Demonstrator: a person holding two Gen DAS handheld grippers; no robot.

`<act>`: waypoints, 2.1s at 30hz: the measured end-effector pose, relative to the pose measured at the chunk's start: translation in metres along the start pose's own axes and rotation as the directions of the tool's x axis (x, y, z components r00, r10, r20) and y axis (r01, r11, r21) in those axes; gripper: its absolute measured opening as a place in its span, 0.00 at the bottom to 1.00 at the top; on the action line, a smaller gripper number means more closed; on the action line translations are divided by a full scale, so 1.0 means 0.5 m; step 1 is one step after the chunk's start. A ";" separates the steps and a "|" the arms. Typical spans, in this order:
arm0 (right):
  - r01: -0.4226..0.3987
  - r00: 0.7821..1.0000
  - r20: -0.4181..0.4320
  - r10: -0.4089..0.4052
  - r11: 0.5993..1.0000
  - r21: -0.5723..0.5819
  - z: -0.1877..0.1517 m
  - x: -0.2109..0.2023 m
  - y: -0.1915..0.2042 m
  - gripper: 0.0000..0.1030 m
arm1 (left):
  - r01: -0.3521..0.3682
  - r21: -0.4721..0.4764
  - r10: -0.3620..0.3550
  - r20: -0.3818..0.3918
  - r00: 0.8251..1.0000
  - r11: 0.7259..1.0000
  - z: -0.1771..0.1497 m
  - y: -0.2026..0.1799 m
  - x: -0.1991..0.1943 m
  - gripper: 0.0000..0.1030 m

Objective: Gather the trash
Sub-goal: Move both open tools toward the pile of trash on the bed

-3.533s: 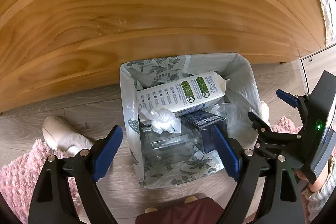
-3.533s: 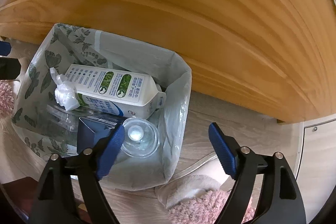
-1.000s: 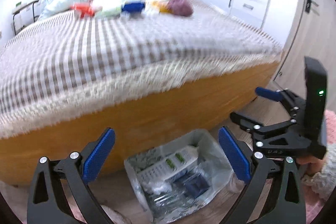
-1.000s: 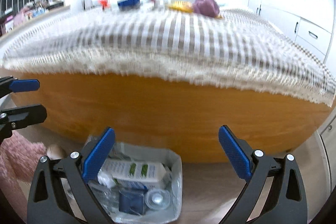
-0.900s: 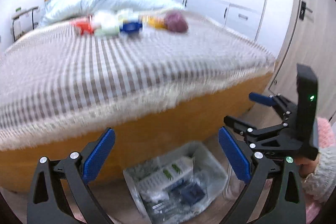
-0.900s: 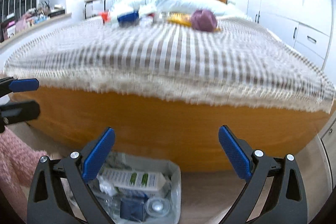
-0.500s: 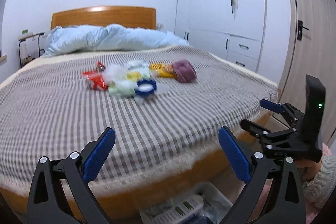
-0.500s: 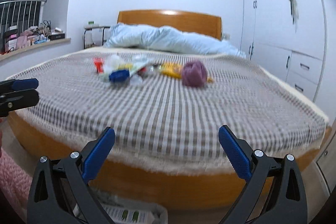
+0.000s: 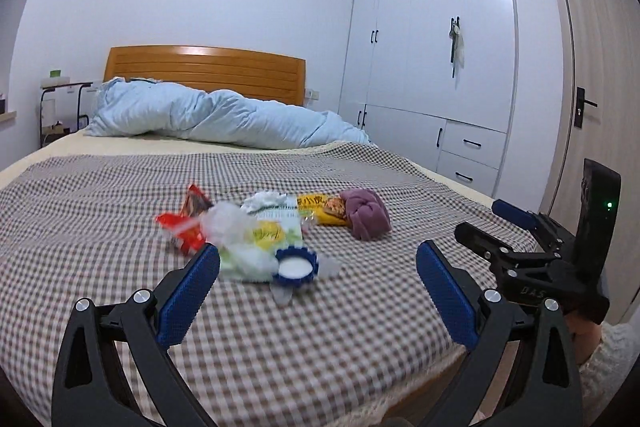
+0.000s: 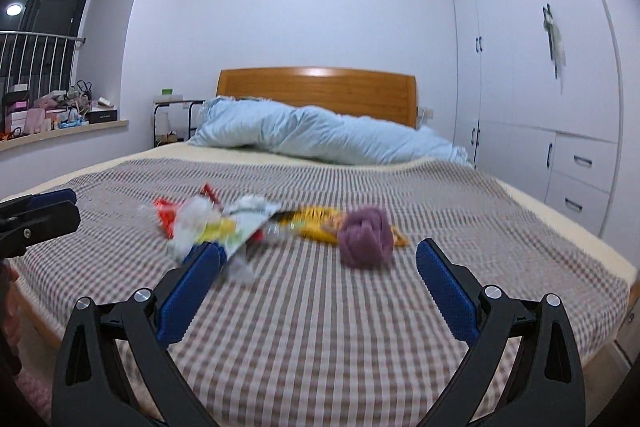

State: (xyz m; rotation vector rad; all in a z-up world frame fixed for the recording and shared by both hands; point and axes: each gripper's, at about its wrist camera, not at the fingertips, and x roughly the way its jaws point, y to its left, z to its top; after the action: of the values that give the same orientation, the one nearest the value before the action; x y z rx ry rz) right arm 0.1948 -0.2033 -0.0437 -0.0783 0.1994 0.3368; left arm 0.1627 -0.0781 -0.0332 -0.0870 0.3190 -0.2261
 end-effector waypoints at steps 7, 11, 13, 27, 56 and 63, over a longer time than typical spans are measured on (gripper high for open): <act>0.009 1.000 -0.011 -0.008 0.994 0.107 0.015 0.038 -0.014 0.92 | 0.042 -0.036 -0.041 0.026 0.999 0.998 0.030 0.019 0.038 0.93; 0.040 0.999 -0.006 -0.040 0.990 0.133 0.011 0.033 -0.015 0.92 | 0.025 -0.063 -0.023 0.028 0.999 0.998 0.017 0.034 0.045 0.93; 0.059 0.998 -0.005 -0.059 0.988 0.145 0.004 0.026 -0.018 0.92 | 0.020 -0.064 -0.018 0.024 1.000 0.998 0.011 0.038 0.046 0.93; 0.123 0.990 -0.087 -0.107 0.972 0.202 -0.035 0.041 -0.023 0.92 | 0.043 -0.088 -0.045 -0.021 0.999 0.995 -0.028 0.019 0.078 0.93; 0.070 0.990 -0.137 -0.043 0.977 0.202 -0.044 0.057 -0.004 0.92 | -0.030 -0.092 0.023 -0.070 0.997 0.995 -0.036 0.056 0.067 0.93; 0.059 0.982 -0.188 -0.033 0.989 0.137 -0.030 0.084 0.072 0.92 | -0.110 -0.103 0.102 -0.079 0.992 0.989 -0.035 0.084 0.065 0.93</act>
State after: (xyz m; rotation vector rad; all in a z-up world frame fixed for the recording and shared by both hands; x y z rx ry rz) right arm 0.2190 -0.1577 -0.0689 0.0269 0.4049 0.2682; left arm 0.1958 -0.0457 -0.0647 -0.1671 0.4077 -0.1068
